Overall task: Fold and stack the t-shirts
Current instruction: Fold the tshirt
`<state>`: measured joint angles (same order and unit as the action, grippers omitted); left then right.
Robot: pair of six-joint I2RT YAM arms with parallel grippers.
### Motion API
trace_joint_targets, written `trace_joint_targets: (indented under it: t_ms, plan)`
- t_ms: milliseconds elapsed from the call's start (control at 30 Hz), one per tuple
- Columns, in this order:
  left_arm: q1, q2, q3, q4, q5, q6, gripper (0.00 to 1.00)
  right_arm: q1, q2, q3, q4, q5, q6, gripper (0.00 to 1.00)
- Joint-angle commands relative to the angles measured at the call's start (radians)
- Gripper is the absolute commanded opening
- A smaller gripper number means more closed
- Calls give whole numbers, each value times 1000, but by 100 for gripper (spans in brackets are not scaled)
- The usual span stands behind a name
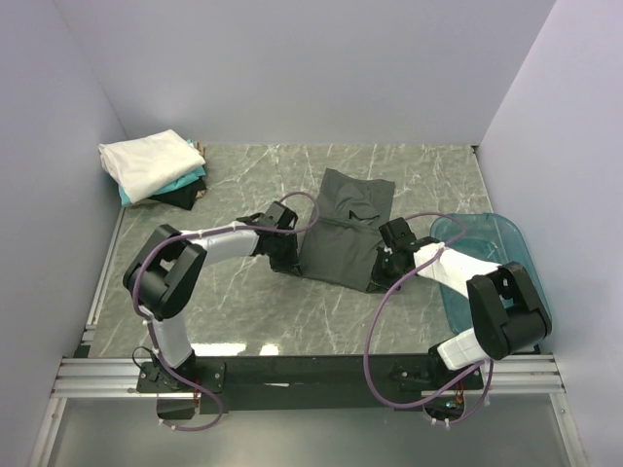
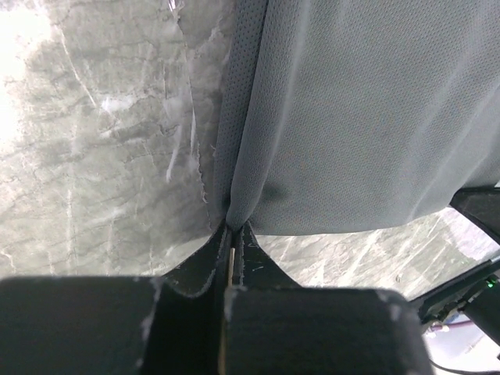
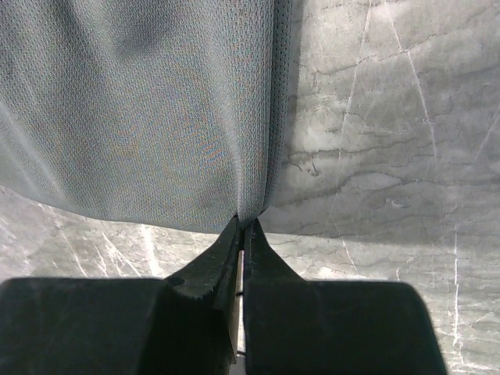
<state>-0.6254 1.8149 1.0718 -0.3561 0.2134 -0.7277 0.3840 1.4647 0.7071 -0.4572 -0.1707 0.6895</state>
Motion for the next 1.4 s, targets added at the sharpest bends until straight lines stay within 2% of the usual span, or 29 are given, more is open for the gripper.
trace_joint_targets:
  t_ms: [0,367,533,833,1000,1167,1367]
  plan:
    - [-14,-22,-30,-4,-107,-4,1,13,-3,-24,-54,53,-18,0]
    - [-42,-302,-183,-6,-155,-70,1,24,-201,-110,-101,34,48,0]
    - [-102,-391,-225,-49,-163,-105,1,127,-308,-103,-191,79,111,0]
    - [-207,-678,-346,-136,-206,-246,1,277,-581,-112,-394,146,277,0]
    - [-307,-805,-360,-222,-210,-337,1,317,-745,-94,-510,151,355,0]
    - [-416,-928,-345,-299,-298,-458,1,371,-862,-46,-592,164,435,0]
    - [-468,-951,-280,-331,-353,-506,1,385,-862,104,-684,255,441,0]
